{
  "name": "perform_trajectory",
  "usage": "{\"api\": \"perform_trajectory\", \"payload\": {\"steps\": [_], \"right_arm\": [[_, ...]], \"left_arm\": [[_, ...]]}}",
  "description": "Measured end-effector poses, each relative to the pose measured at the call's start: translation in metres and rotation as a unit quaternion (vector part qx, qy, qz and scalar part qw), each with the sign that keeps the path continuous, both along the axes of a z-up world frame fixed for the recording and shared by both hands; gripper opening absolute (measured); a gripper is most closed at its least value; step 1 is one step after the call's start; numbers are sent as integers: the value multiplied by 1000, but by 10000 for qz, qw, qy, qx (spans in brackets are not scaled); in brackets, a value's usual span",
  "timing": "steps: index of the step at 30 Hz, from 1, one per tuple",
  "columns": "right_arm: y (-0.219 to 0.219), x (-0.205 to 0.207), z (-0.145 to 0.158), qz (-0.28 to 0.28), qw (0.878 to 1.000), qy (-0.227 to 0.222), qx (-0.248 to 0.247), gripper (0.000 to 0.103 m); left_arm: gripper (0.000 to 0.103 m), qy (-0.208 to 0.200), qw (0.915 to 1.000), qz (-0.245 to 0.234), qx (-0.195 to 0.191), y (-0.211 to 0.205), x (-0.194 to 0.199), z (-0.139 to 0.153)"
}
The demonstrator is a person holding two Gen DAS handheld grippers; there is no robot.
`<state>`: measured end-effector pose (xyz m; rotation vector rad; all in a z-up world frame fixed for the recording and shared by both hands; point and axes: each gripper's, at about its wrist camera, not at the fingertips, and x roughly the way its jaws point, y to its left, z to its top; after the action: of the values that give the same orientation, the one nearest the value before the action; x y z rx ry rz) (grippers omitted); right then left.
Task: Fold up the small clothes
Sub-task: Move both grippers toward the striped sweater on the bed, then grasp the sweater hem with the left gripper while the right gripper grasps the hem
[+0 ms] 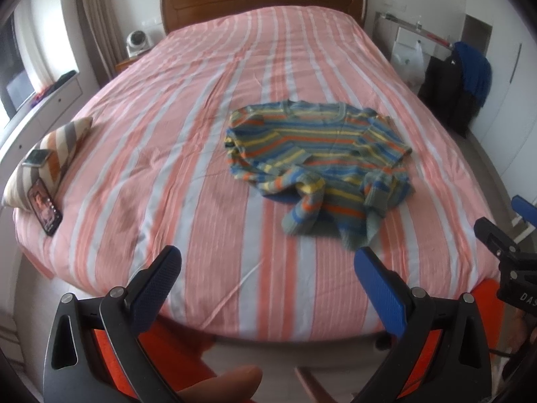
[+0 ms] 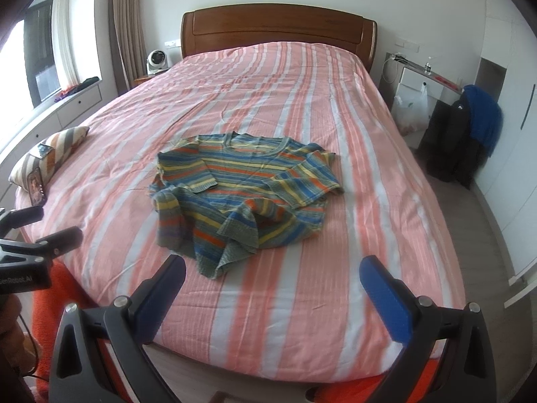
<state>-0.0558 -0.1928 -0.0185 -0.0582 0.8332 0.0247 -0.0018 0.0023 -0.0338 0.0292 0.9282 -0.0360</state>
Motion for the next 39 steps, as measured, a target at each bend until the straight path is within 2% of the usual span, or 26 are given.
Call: {"api": "perform_trajectory", "payload": {"steps": [14, 27, 30, 35, 37, 39], "right_arm": [[-5, 4, -7, -197, 9991, 22, -384, 102], [1, 6, -14, -168, 9988, 87, -441, 102], [-3, 6, -13, -181, 9995, 28, -256, 102], [-18, 10, -20, 106, 9981, -201, 572, 102], [-25, 16, -41, 384, 9948, -161, 929, 102], [-23, 29, -75, 641, 9930, 114, 983, 102]], "left_arm": [[103, 23, 10000, -43, 84, -3, 2, -6], [103, 108, 9999, 55, 58, 5, 7, -15], [103, 183, 9998, 93, -53, 12, 11, -21], [103, 225, 9989, -116, -395, 24, 24, -46], [102, 310, 9968, -426, -594, 21, 34, -62], [102, 453, 9922, -801, -842, 12, 51, -80]]}}
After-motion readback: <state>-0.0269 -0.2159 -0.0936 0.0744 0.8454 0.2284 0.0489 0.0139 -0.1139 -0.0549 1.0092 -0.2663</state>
